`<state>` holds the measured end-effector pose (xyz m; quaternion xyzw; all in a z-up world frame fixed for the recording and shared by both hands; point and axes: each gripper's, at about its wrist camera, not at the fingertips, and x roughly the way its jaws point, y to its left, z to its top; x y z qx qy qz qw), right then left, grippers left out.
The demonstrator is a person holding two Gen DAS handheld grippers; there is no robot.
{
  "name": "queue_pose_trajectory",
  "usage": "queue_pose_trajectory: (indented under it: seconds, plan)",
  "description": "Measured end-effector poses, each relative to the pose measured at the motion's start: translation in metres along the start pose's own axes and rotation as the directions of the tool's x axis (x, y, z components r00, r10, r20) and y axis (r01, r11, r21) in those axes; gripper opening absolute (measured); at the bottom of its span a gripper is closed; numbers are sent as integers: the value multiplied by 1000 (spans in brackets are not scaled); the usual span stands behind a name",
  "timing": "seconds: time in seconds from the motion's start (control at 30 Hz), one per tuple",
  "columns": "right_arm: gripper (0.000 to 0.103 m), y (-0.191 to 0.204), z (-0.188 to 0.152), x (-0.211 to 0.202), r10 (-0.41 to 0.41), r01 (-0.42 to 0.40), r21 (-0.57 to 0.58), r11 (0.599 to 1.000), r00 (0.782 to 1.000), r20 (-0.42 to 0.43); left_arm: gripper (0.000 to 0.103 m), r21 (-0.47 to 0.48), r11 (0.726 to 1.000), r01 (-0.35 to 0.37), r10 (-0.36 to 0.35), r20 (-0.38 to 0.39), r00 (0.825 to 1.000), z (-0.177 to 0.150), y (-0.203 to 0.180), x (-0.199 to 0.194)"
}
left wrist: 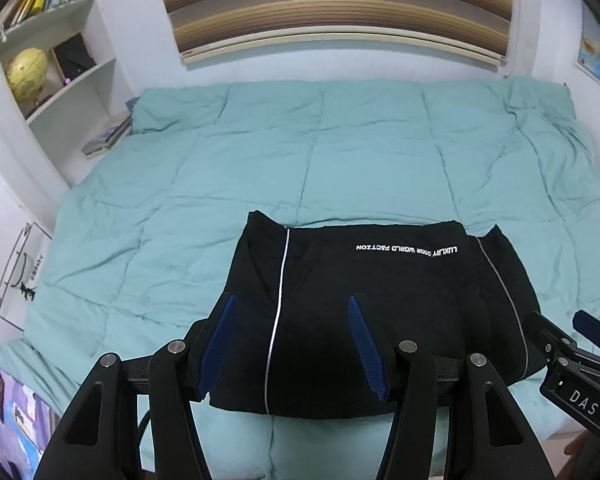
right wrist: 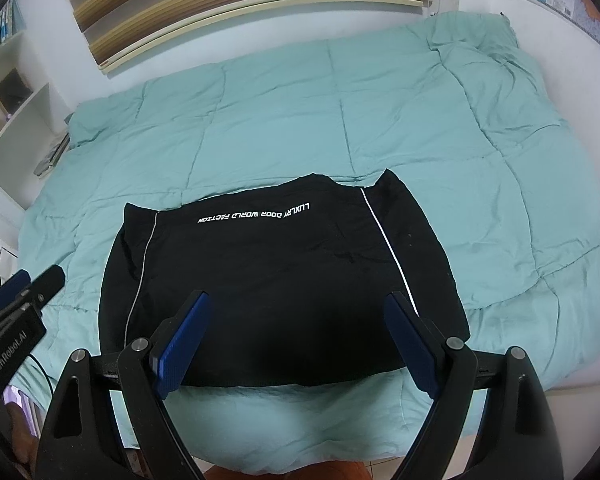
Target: Fold large clothes
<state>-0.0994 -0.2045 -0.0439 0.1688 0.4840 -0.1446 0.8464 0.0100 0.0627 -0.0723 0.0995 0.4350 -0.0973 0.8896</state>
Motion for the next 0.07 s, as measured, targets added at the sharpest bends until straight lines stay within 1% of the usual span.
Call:
queue_pose_trajectory:
  seconds: [0.07]
  plan:
    - [90,0,1,1,-3,3,-3,1000,1000,2,59,-7,1000,1,-1,-9,1000,2,3,3]
